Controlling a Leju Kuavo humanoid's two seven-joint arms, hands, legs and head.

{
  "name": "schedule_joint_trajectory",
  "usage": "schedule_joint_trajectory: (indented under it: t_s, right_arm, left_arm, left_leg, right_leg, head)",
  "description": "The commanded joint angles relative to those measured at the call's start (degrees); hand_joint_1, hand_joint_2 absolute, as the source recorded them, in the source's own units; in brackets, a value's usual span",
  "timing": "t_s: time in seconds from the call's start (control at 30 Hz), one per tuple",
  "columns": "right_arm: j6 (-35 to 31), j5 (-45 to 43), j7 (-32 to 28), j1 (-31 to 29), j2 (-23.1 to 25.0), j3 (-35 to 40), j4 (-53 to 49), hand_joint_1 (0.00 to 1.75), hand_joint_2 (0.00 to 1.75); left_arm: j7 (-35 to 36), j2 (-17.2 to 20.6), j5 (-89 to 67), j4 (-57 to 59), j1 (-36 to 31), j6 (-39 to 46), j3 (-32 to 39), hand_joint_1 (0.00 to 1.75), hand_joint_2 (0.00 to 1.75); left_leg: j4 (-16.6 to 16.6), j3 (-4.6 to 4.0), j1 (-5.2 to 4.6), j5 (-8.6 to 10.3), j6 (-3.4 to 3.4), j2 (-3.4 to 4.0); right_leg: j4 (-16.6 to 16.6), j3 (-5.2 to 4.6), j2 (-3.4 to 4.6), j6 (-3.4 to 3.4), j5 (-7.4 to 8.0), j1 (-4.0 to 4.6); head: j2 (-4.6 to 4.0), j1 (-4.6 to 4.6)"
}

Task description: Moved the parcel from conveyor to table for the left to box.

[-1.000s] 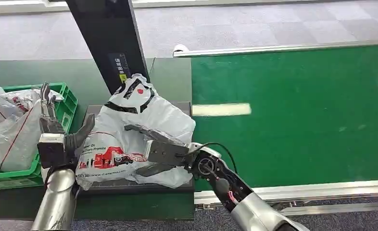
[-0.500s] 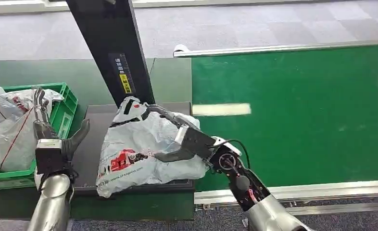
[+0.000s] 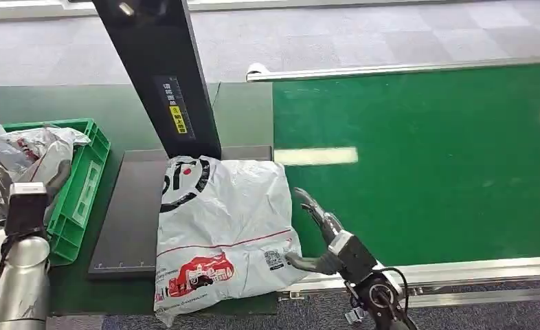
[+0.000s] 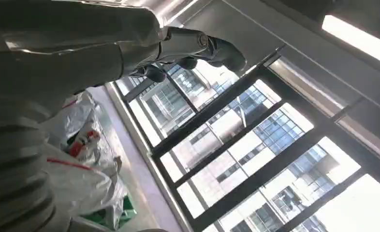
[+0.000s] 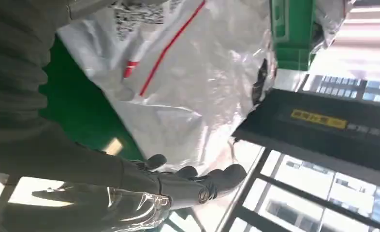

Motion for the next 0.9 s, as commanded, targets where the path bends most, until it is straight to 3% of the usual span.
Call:
schedule_joint_trajectory:
  t_s: [0.03,0.13,0.23,0.43,0.6,0.73,0.9]
  right_arm:
    - [0.1,0.2,0.9,6.4,1.3,-7.4,-3.7,0.0,1.75]
    - [1.0,0.4,1.0,6.3,1.3,-8.1,-2.7,0.0,1.75]
    - [1.9,0.4,0.6,5.4,1.6,-8.4,-1.3,0.0,1.75]
    - [2.6,0.9,0.8,4.5,2.0,-8.7,-0.8,0.0,1.75]
    - [2.6,0.9,0.8,4.5,2.1,-8.7,-0.7,0.0,1.75]
    - [2.9,1.1,0.9,3.5,1.7,-8.3,0.1,0.0,1.75]
    - [4.9,-0.7,0.8,2.4,1.1,-7.7,-0.2,0.0,1.75]
  left_arm:
    - [0.4,4.5,0.6,2.9,-2.5,-10.6,0.8,0.0,1.75]
    - [2.1,3.8,2.3,-2.2,0.3,-20.7,-3.6,0.0,1.75]
    - [4.1,4.0,-3.2,-6.1,3.4,-27.0,-13.2,0.0,1.75]
    - [6.8,5.1,-8.1,-8.9,3.3,-31.7,-26.7,0.0,1.75]
    - [6.5,6.1,-7.9,-8.2,3.0,-32.4,-27.3,0.0,1.75]
    - [6.9,9.0,-7.3,-7.3,2.2,-34.4,-33.6,0.0,1.75]
    - [7.3,8.9,-5.5,-1.5,1.1,-38.0,-39.3,0.0,1.75]
  left_leg:
    - [0.0,-0.01,0.04,0.04,-0.04,-0.11]
    - [0.0,-0.03,0.04,0.04,-0.02,-0.15]
    - [-0.1,-0.01,0.02,0.05,0.0,-0.16]
    - [0.0,-0.04,-0.03,0.05,-0.01,-0.29]
    - [0.0,-0.01,-0.03,0.03,-0.04,-0.06]
    - [-0.1,0.0,-0.01,0.04,-0.05,-0.08]
    - [-0.1,0.0,-0.02,0.07,0.0,-0.11]
  right_leg:
    - [-0.1,0.04,-0.17,-0.04,0.01,0.05]
    - [-0.1,0.04,-0.21,-0.01,0.01,0.05]
    - [-0.1,0.08,-0.2,0.0,0.03,0.03]
    - [-0.1,0.07,-0.32,0.0,0.0,-0.04]
    - [-0.1,0.03,-0.11,-0.03,0.05,-0.03]
    - [-0.1,0.04,-0.13,-0.03,0.06,-0.01]
    - [-0.1,0.05,-0.17,0.0,0.08,-0.03]
  head:
    - [0.0,0.02]
    - [0.0,0.02]
    - [0.0,0.02]
    - [0.0,0.02]
    - [0.0,0.02]
    - [0.0,0.02]
    - [0.0,0.02]
